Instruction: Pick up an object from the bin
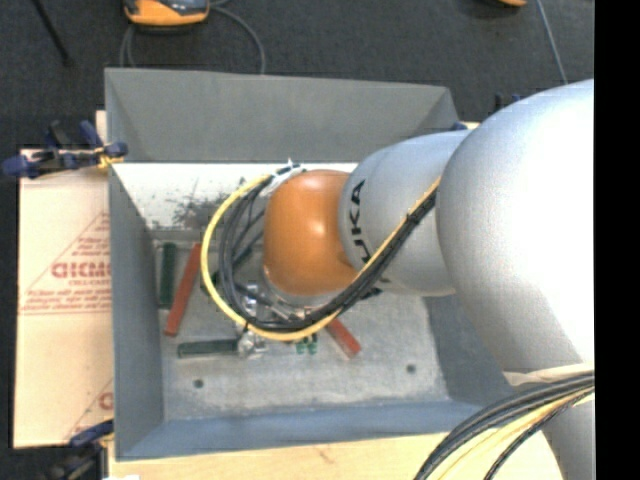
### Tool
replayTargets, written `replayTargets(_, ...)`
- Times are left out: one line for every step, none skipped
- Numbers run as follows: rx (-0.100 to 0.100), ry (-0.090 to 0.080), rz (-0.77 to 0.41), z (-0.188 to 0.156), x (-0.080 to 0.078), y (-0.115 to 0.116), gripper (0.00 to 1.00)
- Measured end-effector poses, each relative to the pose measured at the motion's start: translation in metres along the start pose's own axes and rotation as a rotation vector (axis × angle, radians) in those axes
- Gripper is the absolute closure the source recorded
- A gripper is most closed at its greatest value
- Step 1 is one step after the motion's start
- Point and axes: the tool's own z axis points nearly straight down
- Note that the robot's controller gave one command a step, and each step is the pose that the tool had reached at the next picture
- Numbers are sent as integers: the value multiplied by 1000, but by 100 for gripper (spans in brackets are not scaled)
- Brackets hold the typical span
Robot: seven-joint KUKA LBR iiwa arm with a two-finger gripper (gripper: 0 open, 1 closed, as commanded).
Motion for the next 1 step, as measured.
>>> replayTargets(0,0,0,0,0,0,100)
